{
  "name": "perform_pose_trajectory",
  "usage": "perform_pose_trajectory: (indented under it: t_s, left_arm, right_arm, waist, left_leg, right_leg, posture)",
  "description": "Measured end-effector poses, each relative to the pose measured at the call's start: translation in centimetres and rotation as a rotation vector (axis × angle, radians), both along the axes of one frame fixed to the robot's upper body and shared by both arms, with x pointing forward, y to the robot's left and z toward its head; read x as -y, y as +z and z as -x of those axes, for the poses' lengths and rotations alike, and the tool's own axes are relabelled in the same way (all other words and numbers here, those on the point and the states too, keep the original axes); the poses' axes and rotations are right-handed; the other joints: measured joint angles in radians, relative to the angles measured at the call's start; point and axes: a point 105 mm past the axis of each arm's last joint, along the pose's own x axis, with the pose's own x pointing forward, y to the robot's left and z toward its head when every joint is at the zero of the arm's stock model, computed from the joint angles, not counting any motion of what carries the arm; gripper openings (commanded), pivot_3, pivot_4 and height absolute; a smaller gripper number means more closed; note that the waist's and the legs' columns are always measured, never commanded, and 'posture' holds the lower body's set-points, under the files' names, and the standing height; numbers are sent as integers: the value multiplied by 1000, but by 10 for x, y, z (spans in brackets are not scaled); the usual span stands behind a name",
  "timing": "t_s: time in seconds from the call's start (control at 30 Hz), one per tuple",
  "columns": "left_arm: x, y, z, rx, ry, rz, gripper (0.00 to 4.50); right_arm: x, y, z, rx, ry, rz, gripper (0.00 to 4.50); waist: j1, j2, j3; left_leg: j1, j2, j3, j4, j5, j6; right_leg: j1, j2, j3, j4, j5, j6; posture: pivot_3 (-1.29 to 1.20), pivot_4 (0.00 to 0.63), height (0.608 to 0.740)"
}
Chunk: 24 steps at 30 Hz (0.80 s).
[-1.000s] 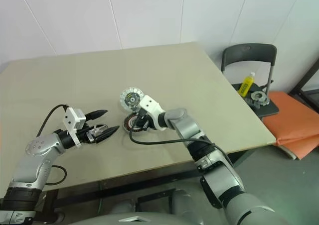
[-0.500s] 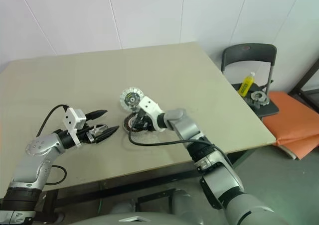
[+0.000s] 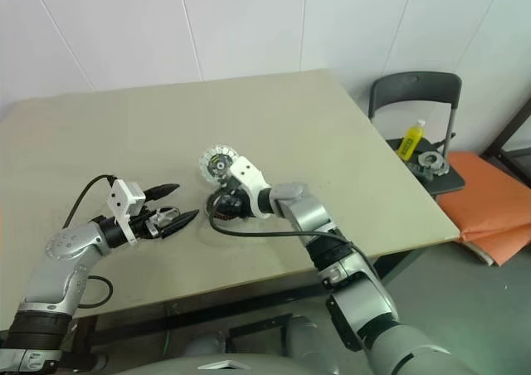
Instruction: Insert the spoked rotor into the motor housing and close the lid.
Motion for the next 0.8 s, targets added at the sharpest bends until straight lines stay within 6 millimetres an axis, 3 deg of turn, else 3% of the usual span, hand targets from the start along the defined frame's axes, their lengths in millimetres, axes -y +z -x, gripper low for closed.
perform_pose_trajectory:
  t_s: [0.07,0.17,0.37,0.4,0.8]
  left_arm:
    - [0,0,0,2,-2,-2,4500]
    - [0,-1,0,0,-1,-3,4500]
    - [0,-1,0,1,-2,-5,4500]
    - [0,-1,0,1,-2,-5,4500]
    - [0,-1,-2,2,3,-4,4500]
  right_arm:
    - [1,1,-3,8,-11,-2,2772]
    - [3,-3,-3,4,-17,7,2192]
    - [6,-8,-1,25,8,49,191]
    - [8,-8,-2,31,5,53,21]
    - [7,-12,2,66,51,88,21]
  waist:
    - [0,0,0]
    - [1,0,0]
    - [1,0,0]
    - [1,0,0]
    - [1,-1,-1]
  left_leg:
    - [-3,0,0,0,0,0]
    - [-11,-1,0,2,0,0]
    - [-11,-2,0,2,0,0]
    - [-11,-2,0,2,0,0]
    - [-10,-2,0,4,0,0]
  right_leg:
    - [-3,0,0,0,0,0]
    - [-10,0,0,2,2,-2]
    - [-10,0,0,2,3,-3]
    - [-10,0,0,2,3,-3]
    - [-9,1,0,4,3,-3]
  posture:
    - [0,0,740]
    - [0,0,740]
    - [0,0,740]
    - [0,0,740]
    - [0,0,740]
